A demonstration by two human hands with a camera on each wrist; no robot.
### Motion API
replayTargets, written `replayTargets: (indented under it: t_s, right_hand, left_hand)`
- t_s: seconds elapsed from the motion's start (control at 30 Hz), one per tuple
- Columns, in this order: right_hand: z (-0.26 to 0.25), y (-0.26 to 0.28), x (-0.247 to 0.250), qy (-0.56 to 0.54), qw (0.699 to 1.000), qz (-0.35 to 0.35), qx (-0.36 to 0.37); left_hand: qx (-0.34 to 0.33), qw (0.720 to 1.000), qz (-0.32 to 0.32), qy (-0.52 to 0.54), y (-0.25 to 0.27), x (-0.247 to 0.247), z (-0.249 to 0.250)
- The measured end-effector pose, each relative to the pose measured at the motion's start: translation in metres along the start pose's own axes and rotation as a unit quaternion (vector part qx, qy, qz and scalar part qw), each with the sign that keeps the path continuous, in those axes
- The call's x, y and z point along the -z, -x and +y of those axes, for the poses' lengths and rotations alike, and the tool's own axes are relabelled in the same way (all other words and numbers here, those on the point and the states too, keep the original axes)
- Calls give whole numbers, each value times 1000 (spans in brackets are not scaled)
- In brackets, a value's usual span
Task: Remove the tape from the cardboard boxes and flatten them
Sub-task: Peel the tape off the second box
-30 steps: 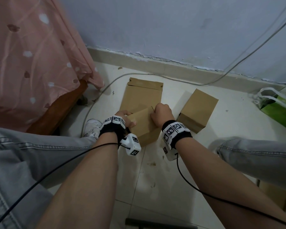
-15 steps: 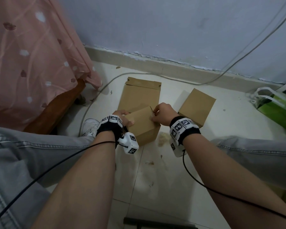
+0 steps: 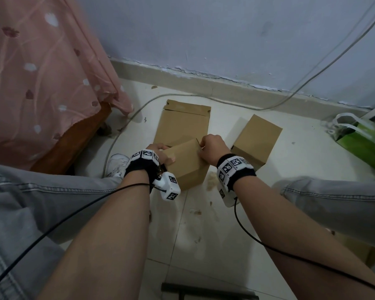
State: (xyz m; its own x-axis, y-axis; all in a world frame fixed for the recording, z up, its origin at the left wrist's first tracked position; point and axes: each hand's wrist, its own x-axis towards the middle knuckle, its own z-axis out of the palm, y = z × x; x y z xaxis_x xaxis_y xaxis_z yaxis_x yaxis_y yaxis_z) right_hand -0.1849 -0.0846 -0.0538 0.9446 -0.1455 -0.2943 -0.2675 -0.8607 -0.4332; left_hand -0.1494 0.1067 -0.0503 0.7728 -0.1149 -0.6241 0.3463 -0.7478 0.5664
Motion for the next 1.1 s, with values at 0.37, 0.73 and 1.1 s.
replayTargets:
  t_s: [0.37, 0.73, 1.1]
  right_hand:
    - [4, 2, -6, -55, 998, 16, -26]
    - [-10, 18, -24, 96, 994, 45, 10]
    - [-2, -5, -4, -36, 998, -16, -50]
  left_hand:
    - [-12, 1000, 9, 17, -3, -2, -2]
    - [-2, 1000, 7, 22, -6, -1, -5]
    - [6, 1000, 11, 26, -9, -2, -5]
